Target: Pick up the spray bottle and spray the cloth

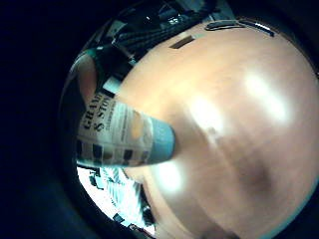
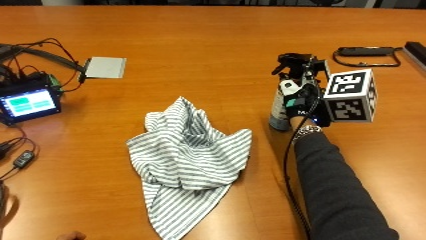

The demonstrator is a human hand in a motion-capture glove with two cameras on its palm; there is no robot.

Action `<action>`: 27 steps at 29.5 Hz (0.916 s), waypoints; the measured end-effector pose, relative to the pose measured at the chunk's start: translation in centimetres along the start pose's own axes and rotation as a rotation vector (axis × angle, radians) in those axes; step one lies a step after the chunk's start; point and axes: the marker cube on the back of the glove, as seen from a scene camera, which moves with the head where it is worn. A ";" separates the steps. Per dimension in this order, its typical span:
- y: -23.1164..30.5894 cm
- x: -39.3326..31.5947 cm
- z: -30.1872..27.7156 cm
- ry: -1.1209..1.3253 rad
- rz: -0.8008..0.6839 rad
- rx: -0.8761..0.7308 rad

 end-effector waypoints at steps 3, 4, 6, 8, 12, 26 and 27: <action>-0.1 0.4 0.2 -0.060 -0.051 0.057; -0.1 0.7 0.2 -0.067 -0.069 0.086; 0.1 1.2 -0.2 -0.074 -0.107 0.152; 0.3 1.5 -0.6 -0.082 -0.142 0.202; -0.1 1.6 -0.9 -0.088 -0.186 0.203; 2.6 -2.9 -1.3 0.158 -0.459 -0.063; 2.8 -4.0 -1.3 0.192 -0.498 -0.081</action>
